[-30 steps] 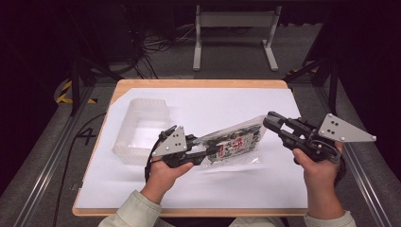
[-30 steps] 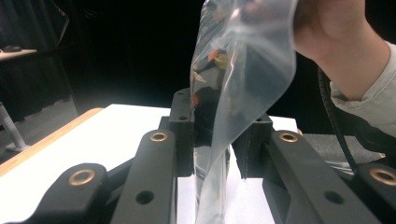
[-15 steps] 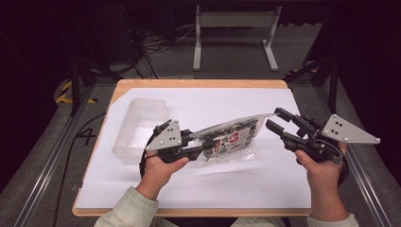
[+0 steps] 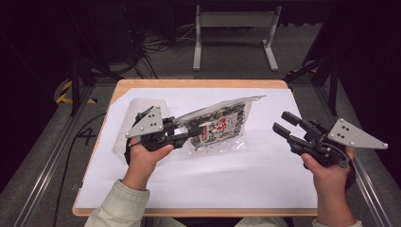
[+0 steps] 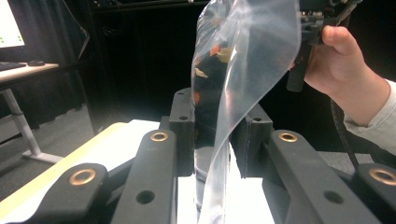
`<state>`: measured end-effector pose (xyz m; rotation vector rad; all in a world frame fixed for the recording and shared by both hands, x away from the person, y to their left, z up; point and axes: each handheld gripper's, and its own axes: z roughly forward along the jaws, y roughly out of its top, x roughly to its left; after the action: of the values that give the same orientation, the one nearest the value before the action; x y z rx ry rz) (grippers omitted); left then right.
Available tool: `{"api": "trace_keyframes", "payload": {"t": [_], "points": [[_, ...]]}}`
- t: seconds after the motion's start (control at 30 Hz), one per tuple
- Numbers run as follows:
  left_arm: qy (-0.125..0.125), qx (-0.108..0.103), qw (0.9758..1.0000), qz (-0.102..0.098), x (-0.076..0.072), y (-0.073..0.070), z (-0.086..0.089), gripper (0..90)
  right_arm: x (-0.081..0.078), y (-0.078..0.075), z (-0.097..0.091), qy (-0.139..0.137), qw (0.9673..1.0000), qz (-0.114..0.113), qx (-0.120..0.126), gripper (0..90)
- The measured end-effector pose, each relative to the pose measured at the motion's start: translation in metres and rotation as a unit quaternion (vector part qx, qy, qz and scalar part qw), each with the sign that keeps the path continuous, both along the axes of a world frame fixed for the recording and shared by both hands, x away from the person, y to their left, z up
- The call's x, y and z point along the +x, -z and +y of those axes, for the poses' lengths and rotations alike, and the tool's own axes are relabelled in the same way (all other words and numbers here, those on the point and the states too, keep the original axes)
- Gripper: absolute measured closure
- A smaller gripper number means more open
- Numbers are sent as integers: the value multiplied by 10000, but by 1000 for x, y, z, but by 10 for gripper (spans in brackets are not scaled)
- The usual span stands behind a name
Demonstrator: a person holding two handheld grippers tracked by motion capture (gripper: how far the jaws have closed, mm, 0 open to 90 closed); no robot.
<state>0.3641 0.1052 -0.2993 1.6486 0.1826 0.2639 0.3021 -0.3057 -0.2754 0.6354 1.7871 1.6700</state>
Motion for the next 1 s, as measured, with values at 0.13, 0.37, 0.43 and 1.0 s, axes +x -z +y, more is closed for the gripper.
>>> {"api": "trace_keyframes", "payload": {"t": [0.13, 0.37, 0.43, 1.0], "points": [[-9, -4, 10000, 6, 2, -4, 6, 725, -3, 2, -3, 69, 9999, 64, -45, 530], [-43, -3, 10000, -50, 4, -12, 20, 724, -2, 7, -6, 131, 9996, 208, -136, 503], [-49, -38, 10000, -70, 5, -15, 25, 725, -1, 9, -6, 145, 9995, 264, -87, 490], [-474, -304, 9976, -405, 7, -30, 60, 724, 9, 22, -16, 352, 9967, 679, -278, 413]]}}
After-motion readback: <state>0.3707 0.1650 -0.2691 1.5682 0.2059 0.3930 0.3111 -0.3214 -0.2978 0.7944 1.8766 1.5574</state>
